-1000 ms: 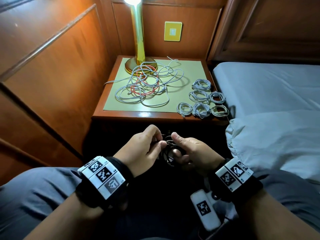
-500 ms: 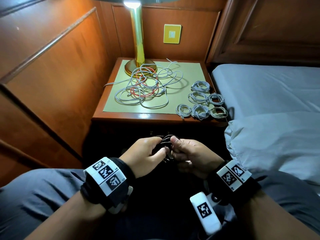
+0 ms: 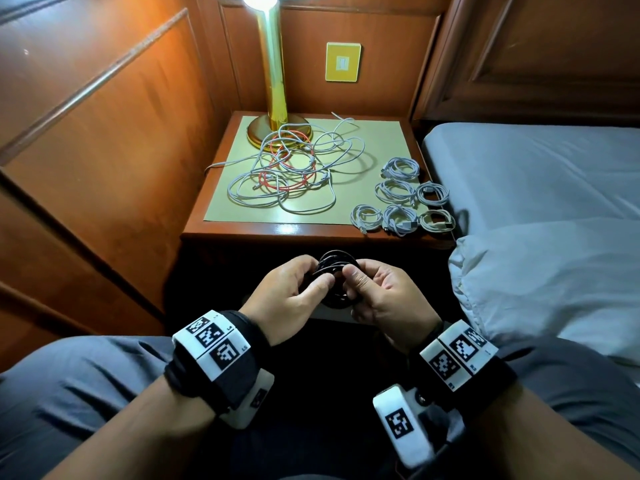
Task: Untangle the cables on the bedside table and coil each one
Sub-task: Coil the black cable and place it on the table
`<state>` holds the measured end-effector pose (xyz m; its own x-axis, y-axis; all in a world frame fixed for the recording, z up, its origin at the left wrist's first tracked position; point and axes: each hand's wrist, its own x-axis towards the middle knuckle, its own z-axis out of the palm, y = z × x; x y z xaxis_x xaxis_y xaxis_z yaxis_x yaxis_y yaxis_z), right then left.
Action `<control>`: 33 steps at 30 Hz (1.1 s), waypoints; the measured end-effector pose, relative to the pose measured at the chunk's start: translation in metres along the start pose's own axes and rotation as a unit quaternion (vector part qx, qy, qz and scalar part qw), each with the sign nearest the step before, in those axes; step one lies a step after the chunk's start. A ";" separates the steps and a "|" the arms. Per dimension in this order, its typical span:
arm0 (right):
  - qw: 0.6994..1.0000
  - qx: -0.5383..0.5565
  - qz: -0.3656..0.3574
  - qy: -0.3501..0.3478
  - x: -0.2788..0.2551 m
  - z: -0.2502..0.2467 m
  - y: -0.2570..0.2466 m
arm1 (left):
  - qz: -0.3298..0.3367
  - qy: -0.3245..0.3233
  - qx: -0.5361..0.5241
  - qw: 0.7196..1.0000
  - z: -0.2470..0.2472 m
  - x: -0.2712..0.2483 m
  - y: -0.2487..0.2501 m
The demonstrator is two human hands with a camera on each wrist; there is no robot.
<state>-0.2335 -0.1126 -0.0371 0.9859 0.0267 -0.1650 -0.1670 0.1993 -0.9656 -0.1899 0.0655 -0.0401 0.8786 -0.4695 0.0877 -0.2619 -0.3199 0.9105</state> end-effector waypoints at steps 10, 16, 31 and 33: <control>0.999 0.009 0.053 -0.007 -0.001 0.000 -0.010 | 0.153 0.058 0.213 0.963 -0.020 0.007 -0.010; 0.998 -0.039 0.031 -0.031 -0.002 0.000 -0.007 | 0.093 0.127 0.122 0.980 -0.011 0.005 -0.007; 0.948 -0.273 -0.153 0.050 0.000 -0.010 0.007 | -0.069 0.087 -0.225 0.968 0.009 0.001 0.003; 0.950 -0.268 -0.153 0.052 0.002 -0.010 0.008 | -0.090 0.062 -0.300 0.948 0.012 0.000 0.007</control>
<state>-0.2328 -0.1205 -0.0473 0.9874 -0.0554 0.1480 0.1200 -0.3465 -0.9303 -0.1964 0.0534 -0.0390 0.9376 -0.3388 -0.0782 0.1385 0.1576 0.9777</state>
